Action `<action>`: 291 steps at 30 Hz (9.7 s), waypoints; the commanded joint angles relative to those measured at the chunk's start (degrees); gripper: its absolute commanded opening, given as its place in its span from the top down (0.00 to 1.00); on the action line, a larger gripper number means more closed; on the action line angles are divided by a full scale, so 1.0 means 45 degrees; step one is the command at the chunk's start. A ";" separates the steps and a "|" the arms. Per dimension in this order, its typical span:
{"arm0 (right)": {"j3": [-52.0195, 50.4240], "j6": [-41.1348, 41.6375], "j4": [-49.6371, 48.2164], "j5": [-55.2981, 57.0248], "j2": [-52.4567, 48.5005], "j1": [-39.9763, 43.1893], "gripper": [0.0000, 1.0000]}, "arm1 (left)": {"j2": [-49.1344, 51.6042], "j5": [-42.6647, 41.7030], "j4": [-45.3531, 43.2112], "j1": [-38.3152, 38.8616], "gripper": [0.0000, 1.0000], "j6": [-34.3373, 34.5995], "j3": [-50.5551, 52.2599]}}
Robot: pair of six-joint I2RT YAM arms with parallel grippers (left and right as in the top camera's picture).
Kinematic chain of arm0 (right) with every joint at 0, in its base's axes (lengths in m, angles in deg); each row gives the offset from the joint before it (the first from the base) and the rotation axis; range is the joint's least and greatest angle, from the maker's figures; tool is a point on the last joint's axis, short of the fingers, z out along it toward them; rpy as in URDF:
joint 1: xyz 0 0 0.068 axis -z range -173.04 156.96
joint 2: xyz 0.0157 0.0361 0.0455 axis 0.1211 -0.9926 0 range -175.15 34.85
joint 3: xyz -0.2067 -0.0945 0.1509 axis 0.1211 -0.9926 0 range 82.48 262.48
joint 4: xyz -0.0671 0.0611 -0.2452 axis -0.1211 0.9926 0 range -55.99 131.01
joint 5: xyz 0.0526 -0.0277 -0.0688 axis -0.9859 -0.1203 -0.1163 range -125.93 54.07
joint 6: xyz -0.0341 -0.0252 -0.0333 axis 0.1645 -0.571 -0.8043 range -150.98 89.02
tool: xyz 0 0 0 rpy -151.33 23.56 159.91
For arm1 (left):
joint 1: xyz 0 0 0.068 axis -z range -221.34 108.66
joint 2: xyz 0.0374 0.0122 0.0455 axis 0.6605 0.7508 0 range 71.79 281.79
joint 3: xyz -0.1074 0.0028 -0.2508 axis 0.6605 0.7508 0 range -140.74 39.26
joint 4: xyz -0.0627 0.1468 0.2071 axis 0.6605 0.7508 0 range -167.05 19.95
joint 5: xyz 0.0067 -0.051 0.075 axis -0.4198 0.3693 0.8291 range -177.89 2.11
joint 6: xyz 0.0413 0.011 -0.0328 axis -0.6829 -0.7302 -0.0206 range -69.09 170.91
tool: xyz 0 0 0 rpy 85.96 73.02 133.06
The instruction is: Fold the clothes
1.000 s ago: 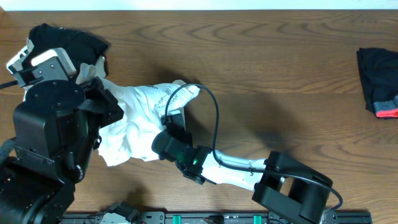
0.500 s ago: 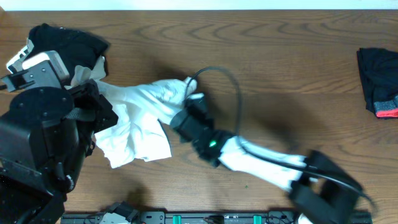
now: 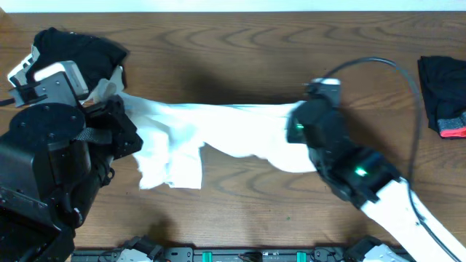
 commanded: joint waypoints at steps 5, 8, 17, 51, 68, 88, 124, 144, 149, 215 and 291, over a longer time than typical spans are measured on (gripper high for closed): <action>0.0063 -0.0661 0.0899 0.0243 0.1987 0.1219 0.99 | -0.0073 -0.2050 -0.0010 -0.0053 0.94 -0.0219 -0.0253; 0.0136 -0.0928 0.1141 0.0243 0.2565 0.1588 0.98 | -0.0087 -0.2807 0.0010 -0.0039 0.94 -0.0223 -0.0257; 0.1559 -0.1540 0.2798 -0.0432 0.2924 0.2497 0.98 | -0.0010 -0.2885 0.0044 0.0005 0.94 -0.0160 -0.0398; 0.5668 -0.1341 0.6251 -0.2229 0.0287 0.4085 0.98 | 0.3696 -0.0704 0.2662 0.0005 0.94 0.0015 -0.3235; 0.5663 -0.1574 0.1088 -0.2613 -0.5979 0.6305 0.99 | 1.0486 0.0962 -0.3259 -0.0792 0.94 -0.1161 -0.3225; 0.5824 -0.2249 0.0772 -0.2477 -0.7563 0.7354 0.01 | 1.2556 0.0957 -0.5037 -0.1384 0.02 -0.2793 -0.3225; 0.5819 -0.2531 0.8048 -0.3240 0.1729 0.7363 0.01 | 0.2914 -0.2555 0.1277 -0.1268 0.02 -0.2851 -0.3225; 0.5799 -0.2521 1.0365 -0.4668 0.1715 0.7363 0.01 | 0.2837 -0.2443 0.2225 -0.1268 0.02 -0.3356 -0.0913; 0.5731 -0.2531 1.0904 -0.4668 0.1715 0.7363 0.01 | 0.2837 -0.2448 0.1933 -0.1268 0.02 -0.3298 0.0491; -0.0189 -0.2579 0.3968 -0.7203 -0.2846 0.7344 0.01 | 0.5829 -0.7019 -0.7868 0.2229 0.04 -0.0549 1.4202; -0.0189 -0.2618 -0.2404 -0.8165 -0.8728 0.7339 0.23 | 0.1681 -0.8820 -0.5595 -0.0248 0.94 -0.1073 1.2570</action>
